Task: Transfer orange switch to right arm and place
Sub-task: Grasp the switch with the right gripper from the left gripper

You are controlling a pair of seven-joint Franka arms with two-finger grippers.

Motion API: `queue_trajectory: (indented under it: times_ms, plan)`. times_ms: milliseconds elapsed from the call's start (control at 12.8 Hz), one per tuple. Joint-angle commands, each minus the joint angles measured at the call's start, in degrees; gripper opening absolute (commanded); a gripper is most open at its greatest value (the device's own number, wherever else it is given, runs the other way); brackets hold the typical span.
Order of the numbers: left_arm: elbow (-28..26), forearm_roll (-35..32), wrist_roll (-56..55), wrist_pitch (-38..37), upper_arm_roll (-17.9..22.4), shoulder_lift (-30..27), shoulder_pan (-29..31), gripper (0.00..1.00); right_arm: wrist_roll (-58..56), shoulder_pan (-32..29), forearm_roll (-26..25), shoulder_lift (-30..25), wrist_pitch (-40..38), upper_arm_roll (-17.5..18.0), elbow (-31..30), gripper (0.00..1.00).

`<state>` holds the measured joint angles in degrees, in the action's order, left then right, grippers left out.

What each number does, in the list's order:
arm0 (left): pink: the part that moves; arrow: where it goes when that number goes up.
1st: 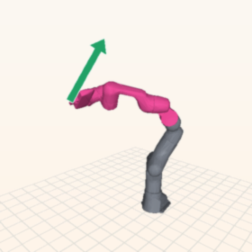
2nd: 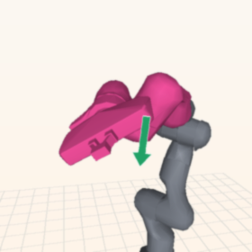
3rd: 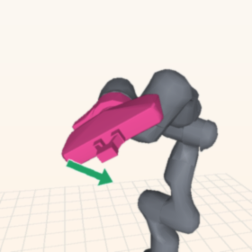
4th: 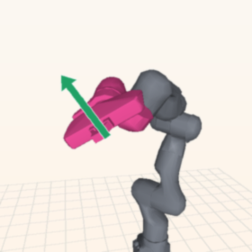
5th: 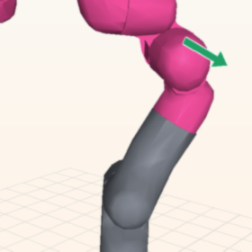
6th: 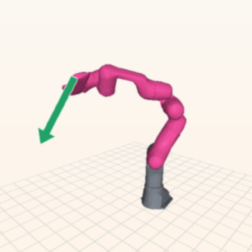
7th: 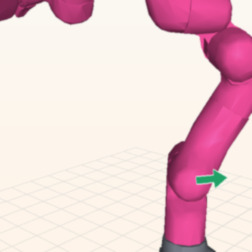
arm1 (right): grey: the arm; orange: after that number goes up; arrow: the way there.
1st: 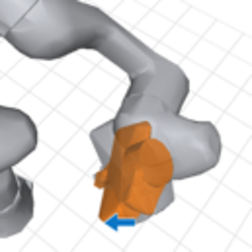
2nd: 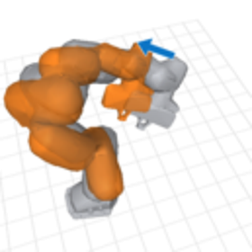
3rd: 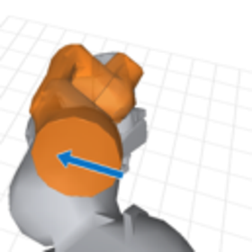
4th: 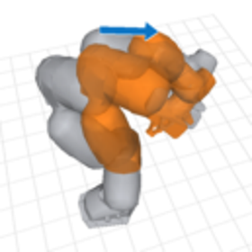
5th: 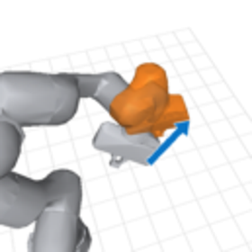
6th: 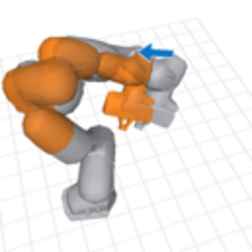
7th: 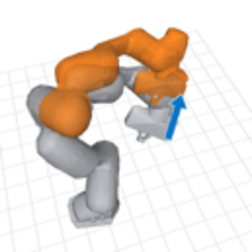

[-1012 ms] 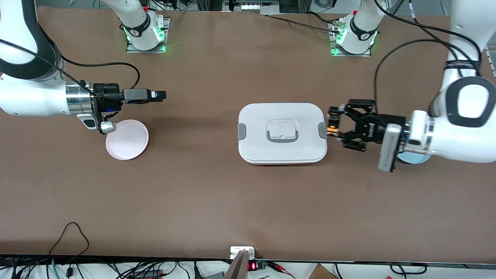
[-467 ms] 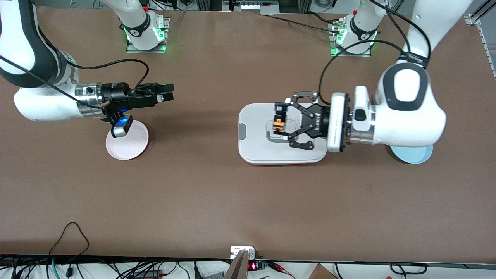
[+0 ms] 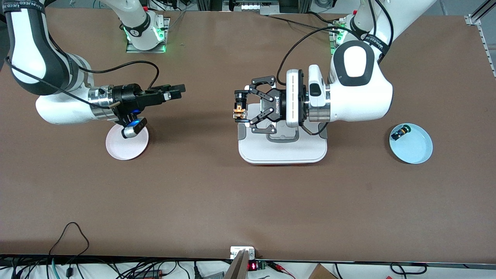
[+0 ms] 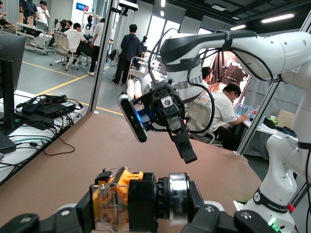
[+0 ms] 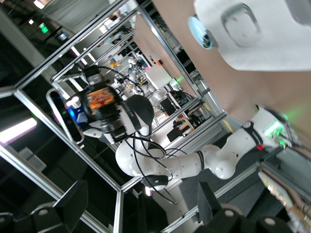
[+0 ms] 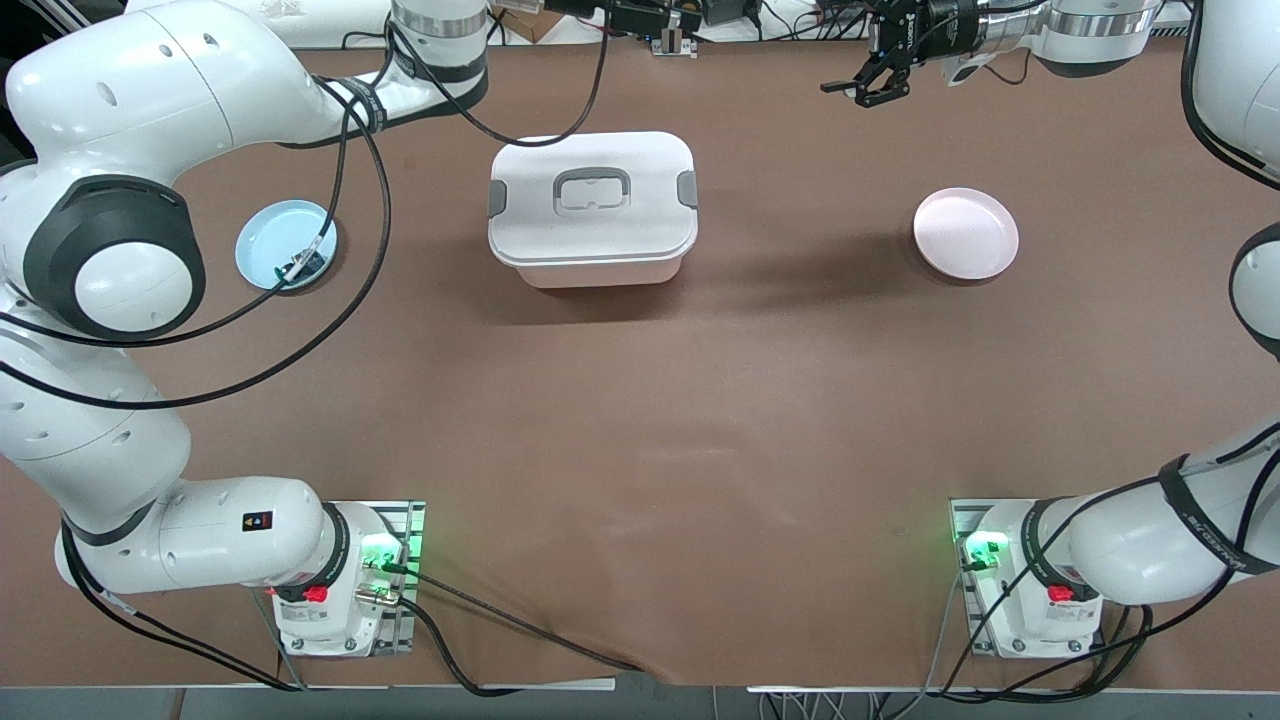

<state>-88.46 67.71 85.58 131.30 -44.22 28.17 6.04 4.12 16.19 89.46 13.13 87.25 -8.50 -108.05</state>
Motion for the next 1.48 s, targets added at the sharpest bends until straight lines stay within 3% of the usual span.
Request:
queue_trajectory:
  times_ms: [0, 233, 545, 700, 934, 1401]
  plan:
    - [-3.3, 2.2, 2.6, 6.5, -3.1, -1.6, 0.6, 0.16, -6.7, 0.9, 6.0, -0.3, 1.0, -0.1, -0.6, 1.0]
    - [-3.3, 2.3, 2.6, 8.5, -3.7, -1.4, -0.2, 0.16, -12.2, 2.6, 9.4, 1.2, 2.5, 0.0, -0.6, 1.0]
    - [-3.5, 2.2, 2.6, 8.5, -3.7, -1.2, -0.2, 0.16, -12.5, 6.4, 12.0, 3.5, 2.8, 0.0, -0.6, 1.0]
    - [-3.7, 2.2, 2.6, 8.4, -3.6, -1.3, -0.2, 0.16, -12.5, 8.3, 15.5, 3.7, 5.4, 0.0, -0.3, 1.0]
    - [-3.8, 2.2, 2.6, 8.4, -3.6, -1.3, -0.1, 0.16, -12.5, 8.9, 19.0, 3.8, 9.0, 2.2, -0.1, 1.0]
    - [-4.2, 2.1, 2.7, 8.4, -3.6, -1.2, -0.2, 0.16, -12.6, 10.9, 21.5, 5.1, 10.0, 2.3, 0.9, 1.0]
